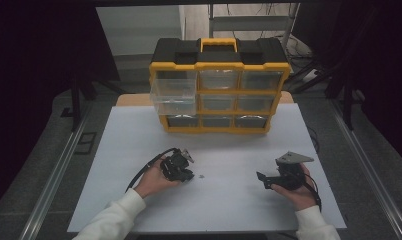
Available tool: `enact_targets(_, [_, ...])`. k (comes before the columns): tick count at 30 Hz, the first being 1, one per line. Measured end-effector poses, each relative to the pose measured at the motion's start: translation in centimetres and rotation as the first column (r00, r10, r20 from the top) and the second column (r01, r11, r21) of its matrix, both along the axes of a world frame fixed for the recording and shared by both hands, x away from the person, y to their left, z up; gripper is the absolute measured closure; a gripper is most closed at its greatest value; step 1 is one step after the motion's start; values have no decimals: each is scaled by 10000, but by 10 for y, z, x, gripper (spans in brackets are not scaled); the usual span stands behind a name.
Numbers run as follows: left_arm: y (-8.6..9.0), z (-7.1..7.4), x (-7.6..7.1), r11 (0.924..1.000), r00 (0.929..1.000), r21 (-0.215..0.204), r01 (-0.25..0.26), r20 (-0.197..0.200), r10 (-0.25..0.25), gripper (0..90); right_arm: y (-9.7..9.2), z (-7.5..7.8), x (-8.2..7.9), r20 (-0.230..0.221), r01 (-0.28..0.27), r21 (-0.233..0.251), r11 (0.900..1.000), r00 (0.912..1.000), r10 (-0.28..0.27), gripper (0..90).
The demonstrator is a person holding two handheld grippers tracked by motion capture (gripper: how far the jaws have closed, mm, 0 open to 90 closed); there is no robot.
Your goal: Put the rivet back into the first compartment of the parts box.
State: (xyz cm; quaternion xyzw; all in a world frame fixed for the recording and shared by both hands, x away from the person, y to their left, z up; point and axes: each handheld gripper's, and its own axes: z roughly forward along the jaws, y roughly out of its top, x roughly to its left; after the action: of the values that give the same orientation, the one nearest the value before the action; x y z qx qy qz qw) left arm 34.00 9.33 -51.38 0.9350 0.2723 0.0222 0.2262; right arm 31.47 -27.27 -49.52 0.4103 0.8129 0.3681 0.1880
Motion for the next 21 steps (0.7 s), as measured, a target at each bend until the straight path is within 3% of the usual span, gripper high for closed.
enact_targets(3, [3,3,0,9999,10000,-103,-45,-68,44,830,0,0,0,23,-3,9,10000,10000,3,121])
enact_targets(8, [18,16,0,9970,9993,-685,-356,-123,348,831,0,0,0,22,5,-1,10000,10000,-5,121])
enact_targets(13, [40,30,-1,9855,9966,-1485,-823,-195,802,833,0,0,0,7,14,-4,10000,10000,-14,121])
enact_targets(21, [72,52,1,9710,9900,-1944,-1389,-34,1410,833,1,0,0,-12,8,-35,10000,10000,-8,121])
